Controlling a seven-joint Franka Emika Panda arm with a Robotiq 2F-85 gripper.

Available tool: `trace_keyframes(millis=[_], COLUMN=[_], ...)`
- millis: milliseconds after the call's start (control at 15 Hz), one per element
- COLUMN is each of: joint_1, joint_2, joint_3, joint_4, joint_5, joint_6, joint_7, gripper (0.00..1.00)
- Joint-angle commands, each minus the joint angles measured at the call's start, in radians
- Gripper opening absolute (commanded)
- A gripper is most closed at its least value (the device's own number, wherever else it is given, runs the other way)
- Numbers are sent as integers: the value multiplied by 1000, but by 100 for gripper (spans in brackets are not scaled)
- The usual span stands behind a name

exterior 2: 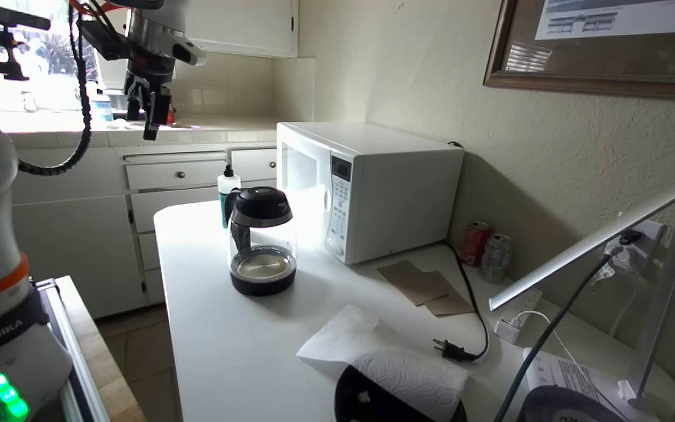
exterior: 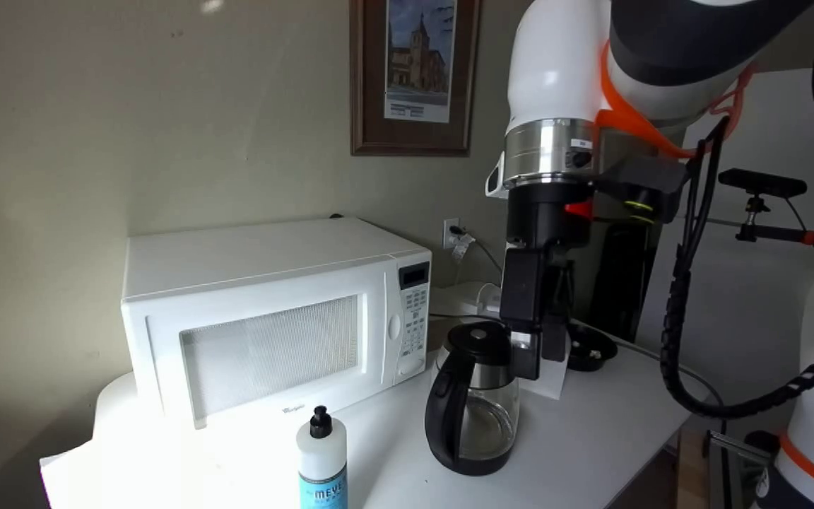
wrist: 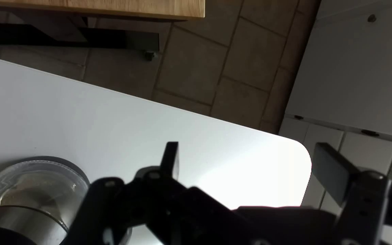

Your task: Put the kettle on top of the microwave.

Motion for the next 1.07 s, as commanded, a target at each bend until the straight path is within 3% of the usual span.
trace_keyframes(millis=[0, 533, 600, 800, 1000], joint_1=[-56, -185, -159, -177, -248], joint_2=[-26, -124, -66, -88, -35], joint_3=[43, 74, 54, 58, 62], joint_4=[-20, -126, -80, -108, -81], joint_5=[-10, -38, -18, -26, -21], joint_6=[22, -37, -13, -17, 46], joint_7=[106, 428, 349, 395, 542], gripper=[100, 100, 100, 100, 100])
